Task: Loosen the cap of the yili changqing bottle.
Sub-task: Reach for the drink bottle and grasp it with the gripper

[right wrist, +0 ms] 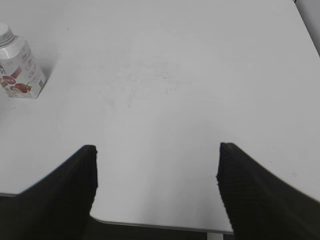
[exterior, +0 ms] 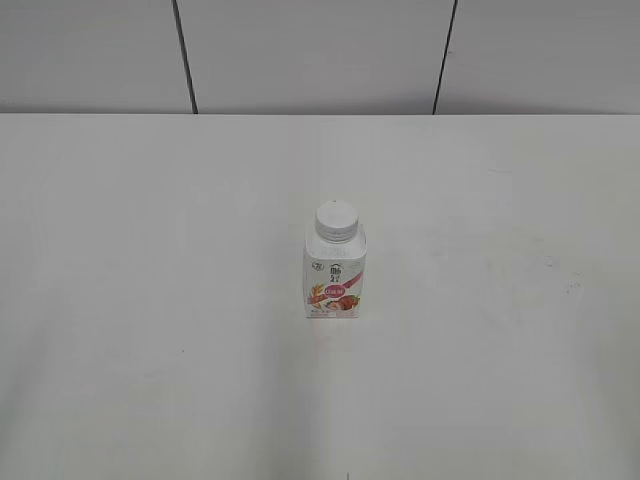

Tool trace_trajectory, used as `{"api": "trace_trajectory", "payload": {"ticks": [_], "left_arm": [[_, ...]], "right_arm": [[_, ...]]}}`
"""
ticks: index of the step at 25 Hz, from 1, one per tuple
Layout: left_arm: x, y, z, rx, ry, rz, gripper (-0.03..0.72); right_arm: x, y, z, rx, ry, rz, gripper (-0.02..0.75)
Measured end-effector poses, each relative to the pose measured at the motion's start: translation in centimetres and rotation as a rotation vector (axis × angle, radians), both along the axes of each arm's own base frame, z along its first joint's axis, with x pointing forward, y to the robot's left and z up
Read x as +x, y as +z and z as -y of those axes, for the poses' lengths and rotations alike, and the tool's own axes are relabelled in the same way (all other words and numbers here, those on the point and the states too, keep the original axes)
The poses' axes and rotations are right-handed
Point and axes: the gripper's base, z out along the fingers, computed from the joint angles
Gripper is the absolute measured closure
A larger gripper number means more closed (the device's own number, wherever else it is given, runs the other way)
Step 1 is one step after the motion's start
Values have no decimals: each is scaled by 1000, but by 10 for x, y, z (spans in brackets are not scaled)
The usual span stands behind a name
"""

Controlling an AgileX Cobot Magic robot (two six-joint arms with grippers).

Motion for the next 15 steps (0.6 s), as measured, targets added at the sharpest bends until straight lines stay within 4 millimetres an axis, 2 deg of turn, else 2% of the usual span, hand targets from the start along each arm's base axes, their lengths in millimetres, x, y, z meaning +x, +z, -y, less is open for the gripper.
{"api": "trace_trajectory", "payload": {"ticks": [15], "left_arm": [[0, 0, 0, 0, 0, 0, 155]], "right_arm": [[0, 0, 0, 0, 0, 0, 151]]}}
